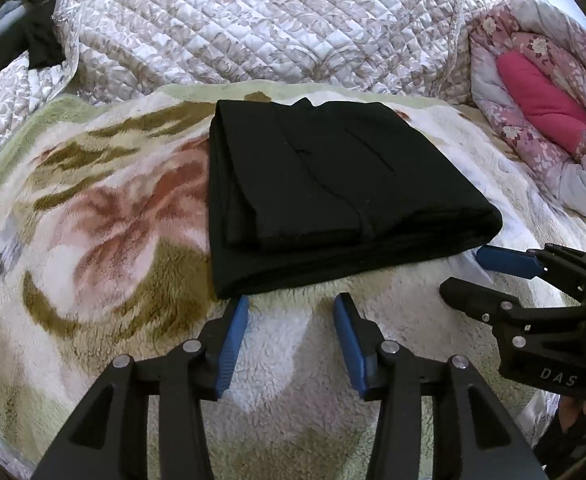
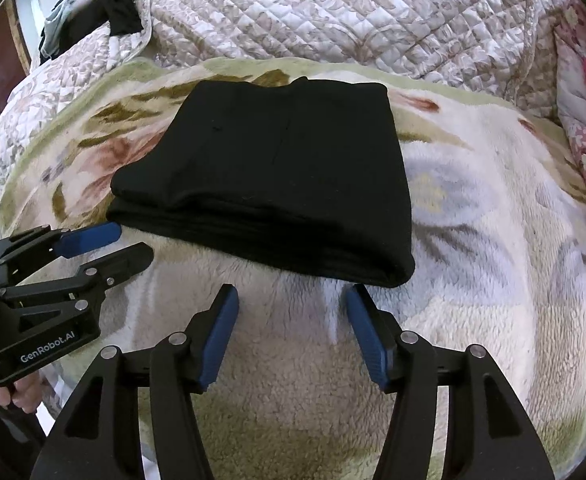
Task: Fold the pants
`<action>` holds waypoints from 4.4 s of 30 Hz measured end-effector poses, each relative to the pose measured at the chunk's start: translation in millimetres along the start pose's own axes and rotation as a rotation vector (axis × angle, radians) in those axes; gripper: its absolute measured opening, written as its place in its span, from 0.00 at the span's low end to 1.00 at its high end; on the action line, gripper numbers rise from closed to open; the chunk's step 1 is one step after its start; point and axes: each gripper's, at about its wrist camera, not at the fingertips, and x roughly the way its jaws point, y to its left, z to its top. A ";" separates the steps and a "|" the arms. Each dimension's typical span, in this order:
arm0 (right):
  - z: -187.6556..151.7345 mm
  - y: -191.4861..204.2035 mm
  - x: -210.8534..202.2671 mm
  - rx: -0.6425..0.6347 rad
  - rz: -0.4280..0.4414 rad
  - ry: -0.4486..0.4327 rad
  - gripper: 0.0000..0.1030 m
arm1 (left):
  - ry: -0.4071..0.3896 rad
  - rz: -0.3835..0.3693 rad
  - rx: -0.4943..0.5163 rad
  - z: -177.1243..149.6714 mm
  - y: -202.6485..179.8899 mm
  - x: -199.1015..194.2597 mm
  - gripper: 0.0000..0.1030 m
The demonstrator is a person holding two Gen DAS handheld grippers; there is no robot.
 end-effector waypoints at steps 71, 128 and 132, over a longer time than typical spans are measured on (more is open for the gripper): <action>-0.9 -1.4 1.1 -0.016 0.000 -0.013 0.58 | 0.020 0.021 0.025 0.3 -1.9 2.7 0.51; -0.9 0.0 1.6 -0.017 -0.004 -0.015 0.59 | 0.022 0.024 0.028 1.0 -1.9 3.0 0.51; -1.0 0.1 1.6 -0.017 -0.004 -0.014 0.59 | 0.023 0.025 0.028 0.8 -2.0 2.9 0.51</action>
